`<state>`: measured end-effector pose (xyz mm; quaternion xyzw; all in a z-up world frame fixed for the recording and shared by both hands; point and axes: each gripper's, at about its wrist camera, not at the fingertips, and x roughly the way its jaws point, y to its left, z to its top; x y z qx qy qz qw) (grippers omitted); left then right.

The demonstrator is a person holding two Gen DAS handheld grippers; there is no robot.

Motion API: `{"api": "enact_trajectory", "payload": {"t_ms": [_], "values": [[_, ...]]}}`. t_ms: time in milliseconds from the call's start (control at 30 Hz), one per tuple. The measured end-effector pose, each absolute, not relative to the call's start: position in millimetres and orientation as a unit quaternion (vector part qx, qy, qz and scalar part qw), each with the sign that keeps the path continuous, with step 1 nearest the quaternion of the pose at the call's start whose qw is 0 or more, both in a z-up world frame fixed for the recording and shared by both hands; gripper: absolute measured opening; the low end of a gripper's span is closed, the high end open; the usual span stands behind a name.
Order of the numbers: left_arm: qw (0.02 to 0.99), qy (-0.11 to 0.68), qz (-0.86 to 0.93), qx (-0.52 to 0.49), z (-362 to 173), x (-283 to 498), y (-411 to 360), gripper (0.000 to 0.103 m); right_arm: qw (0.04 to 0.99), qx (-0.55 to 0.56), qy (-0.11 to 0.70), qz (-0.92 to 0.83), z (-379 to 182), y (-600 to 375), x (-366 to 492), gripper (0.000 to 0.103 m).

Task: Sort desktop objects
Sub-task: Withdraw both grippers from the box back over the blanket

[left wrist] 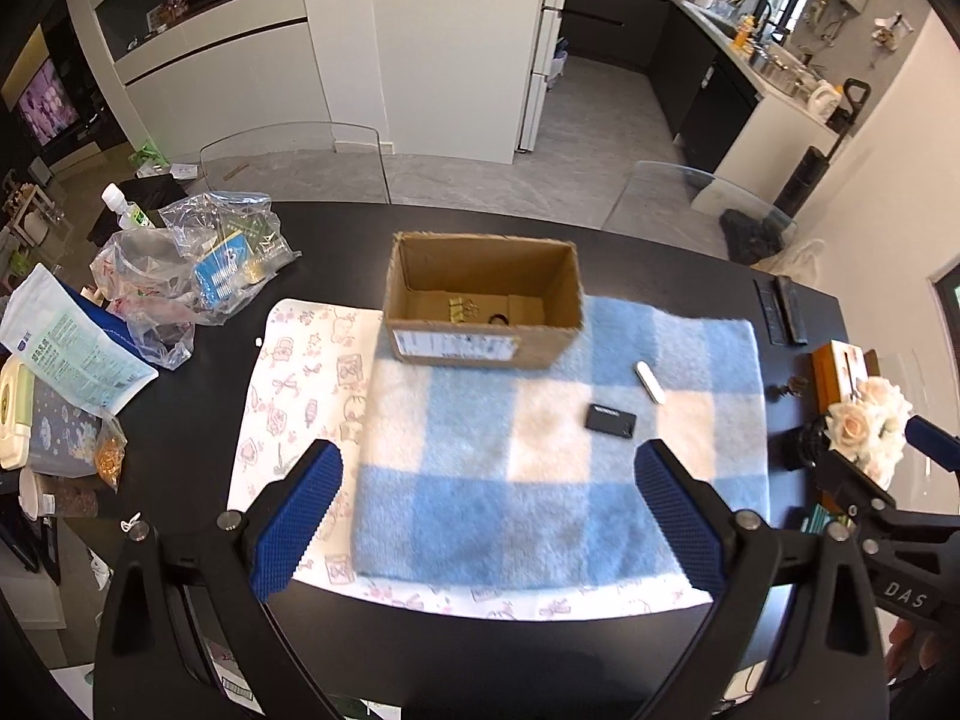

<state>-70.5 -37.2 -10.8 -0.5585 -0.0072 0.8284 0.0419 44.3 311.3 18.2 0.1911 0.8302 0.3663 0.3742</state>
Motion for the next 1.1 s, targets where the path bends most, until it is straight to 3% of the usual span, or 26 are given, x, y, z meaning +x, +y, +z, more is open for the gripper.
{"api": "enact_trajectory", "payload": {"t_ms": [533,1100], "values": [[0.053,0.018,0.833,-0.550,-3,18,4,0.098,0.372,0.204,0.833,0.355,50,217,3,0.103],[0.053,0.014,0.833,-0.551,-3,32,4,0.098,0.370,0.210,0.832,0.356,55,211,-8,0.103]]}}
